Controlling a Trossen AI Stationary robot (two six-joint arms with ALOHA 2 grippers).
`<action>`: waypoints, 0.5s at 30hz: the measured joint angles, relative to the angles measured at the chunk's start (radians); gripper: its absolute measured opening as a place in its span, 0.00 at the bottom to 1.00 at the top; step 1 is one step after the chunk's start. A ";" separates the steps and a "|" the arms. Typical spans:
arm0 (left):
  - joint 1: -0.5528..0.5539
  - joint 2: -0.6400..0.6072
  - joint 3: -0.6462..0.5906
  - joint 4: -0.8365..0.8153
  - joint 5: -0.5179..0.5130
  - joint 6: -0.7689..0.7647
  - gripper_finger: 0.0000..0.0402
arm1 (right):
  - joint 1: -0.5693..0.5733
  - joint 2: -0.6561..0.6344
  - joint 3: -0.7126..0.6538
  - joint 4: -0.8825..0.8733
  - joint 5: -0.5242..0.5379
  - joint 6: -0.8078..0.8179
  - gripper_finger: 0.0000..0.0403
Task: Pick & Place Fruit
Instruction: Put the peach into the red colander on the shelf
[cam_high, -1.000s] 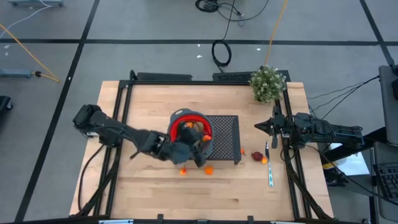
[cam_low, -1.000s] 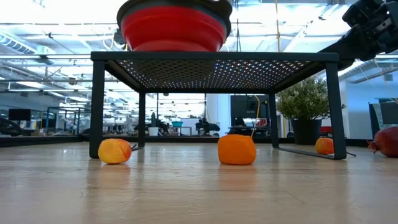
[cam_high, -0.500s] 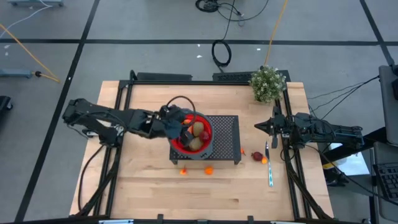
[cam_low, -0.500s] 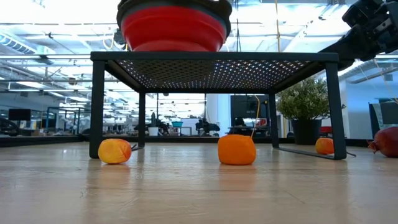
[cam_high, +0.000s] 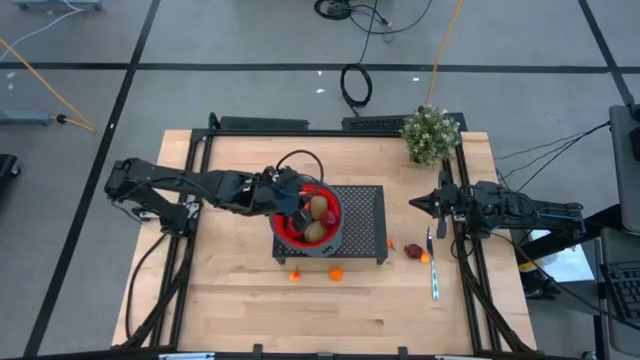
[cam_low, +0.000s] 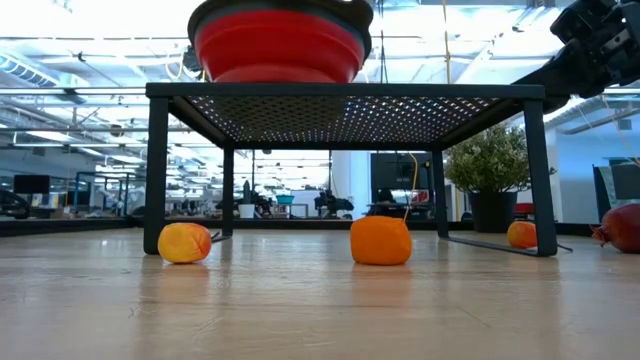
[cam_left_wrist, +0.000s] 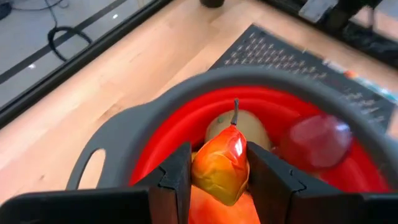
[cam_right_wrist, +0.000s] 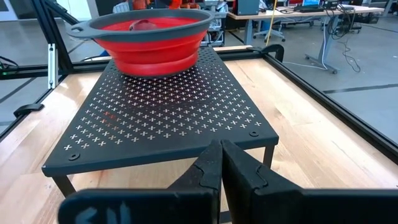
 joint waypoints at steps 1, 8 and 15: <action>0.004 0.007 0.000 -0.001 0.000 -0.002 0.31 | 0.000 0.000 0.000 0.000 0.000 0.000 0.00; 0.017 0.023 0.001 -0.016 0.000 -0.004 0.31 | 0.000 0.000 0.000 0.000 0.000 0.000 0.00; 0.023 0.043 0.000 -0.027 0.010 -0.004 0.31 | 0.000 0.000 0.000 0.000 0.000 0.000 0.00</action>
